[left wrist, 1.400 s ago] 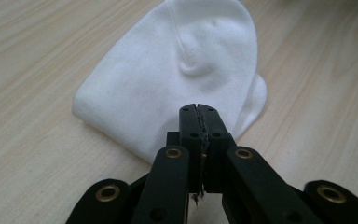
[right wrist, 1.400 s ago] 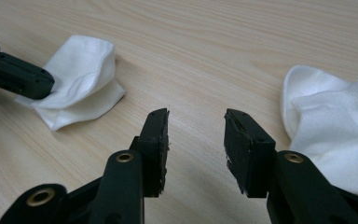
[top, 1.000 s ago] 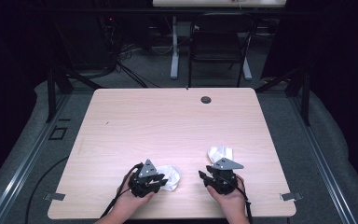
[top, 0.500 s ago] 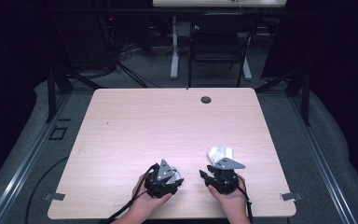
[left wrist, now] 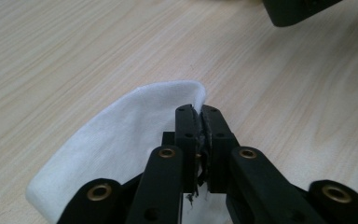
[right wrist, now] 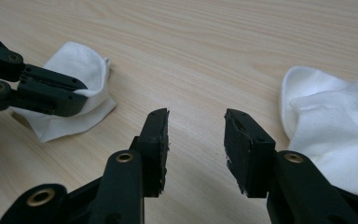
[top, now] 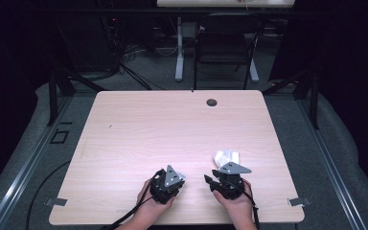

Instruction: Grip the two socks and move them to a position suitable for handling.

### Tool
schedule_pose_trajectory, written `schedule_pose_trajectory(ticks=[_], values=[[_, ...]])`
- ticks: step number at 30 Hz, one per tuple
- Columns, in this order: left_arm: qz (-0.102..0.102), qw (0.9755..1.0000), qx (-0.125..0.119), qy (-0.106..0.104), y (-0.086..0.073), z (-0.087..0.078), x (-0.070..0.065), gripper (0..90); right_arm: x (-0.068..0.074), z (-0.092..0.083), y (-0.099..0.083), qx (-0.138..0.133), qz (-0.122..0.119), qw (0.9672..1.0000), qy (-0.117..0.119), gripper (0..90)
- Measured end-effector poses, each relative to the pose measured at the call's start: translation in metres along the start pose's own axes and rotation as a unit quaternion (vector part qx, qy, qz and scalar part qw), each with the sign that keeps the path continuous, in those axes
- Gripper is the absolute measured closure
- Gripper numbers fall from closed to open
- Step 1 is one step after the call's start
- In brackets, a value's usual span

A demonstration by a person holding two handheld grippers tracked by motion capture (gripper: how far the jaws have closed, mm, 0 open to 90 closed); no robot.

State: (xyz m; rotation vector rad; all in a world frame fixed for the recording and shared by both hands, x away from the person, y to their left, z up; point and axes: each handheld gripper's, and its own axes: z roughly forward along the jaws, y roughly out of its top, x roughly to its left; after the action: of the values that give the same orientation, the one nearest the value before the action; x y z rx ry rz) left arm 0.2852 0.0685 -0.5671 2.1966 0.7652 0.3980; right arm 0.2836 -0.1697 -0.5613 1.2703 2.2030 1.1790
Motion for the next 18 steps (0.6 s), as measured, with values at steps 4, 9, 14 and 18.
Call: schedule_pose_trajectory(ticks=[4, 9, 14, 18], values=[[-0.019, 0.9995, -0.02, -0.013, -0.001, -0.013, 0.008, 89.5, 0.004, 0.002, 0.001, 0.004, -0.002, 0.9999, 0.011, 64.7], [-0.051, 0.9973, -0.045, -0.03, -0.001, -0.029, 0.02, 89.5, 0.028, 0.017, 0.008, 0.02, -0.031, 0.9981, 0.049, 73.0], [-0.056, 0.9965, -0.058, -0.024, -0.003, -0.044, 0.029, 89.5, 0.053, 0.033, 0.017, 0.049, -0.084, 0.9924, 0.075, 82.8], [-0.067, 0.995, -0.069, -0.026, -0.007, -0.052, 0.038, 89.4, 0.064, 0.049, 0.019, 0.05, -0.072, 0.9915, 0.096, 83.1]])
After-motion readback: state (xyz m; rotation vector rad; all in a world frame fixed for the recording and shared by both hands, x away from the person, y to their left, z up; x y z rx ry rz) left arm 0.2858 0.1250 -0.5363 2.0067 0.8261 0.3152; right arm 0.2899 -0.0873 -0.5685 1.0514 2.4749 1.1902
